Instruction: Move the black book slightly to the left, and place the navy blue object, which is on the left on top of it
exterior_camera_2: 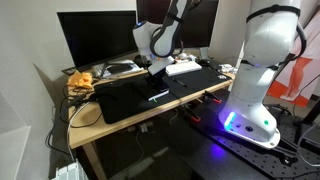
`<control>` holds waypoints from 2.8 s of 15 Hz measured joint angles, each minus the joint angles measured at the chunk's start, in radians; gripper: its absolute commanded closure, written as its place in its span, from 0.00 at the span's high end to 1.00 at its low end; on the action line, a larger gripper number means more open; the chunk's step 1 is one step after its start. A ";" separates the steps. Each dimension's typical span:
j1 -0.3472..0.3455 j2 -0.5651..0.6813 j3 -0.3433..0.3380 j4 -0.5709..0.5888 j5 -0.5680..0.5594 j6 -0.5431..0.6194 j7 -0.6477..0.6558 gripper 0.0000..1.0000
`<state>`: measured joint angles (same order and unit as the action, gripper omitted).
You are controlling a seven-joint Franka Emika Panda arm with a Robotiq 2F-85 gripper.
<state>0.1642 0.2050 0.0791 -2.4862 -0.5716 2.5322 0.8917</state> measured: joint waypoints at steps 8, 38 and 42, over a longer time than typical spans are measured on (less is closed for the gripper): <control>0.056 0.030 -0.029 0.026 -0.016 0.078 0.000 0.22; 0.092 -0.458 0.164 -0.247 0.188 -0.130 0.033 1.00; 0.079 -0.572 0.206 -0.293 0.264 -0.177 0.125 1.00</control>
<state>0.2436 -0.3674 0.2850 -2.7795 -0.3075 2.3550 1.0171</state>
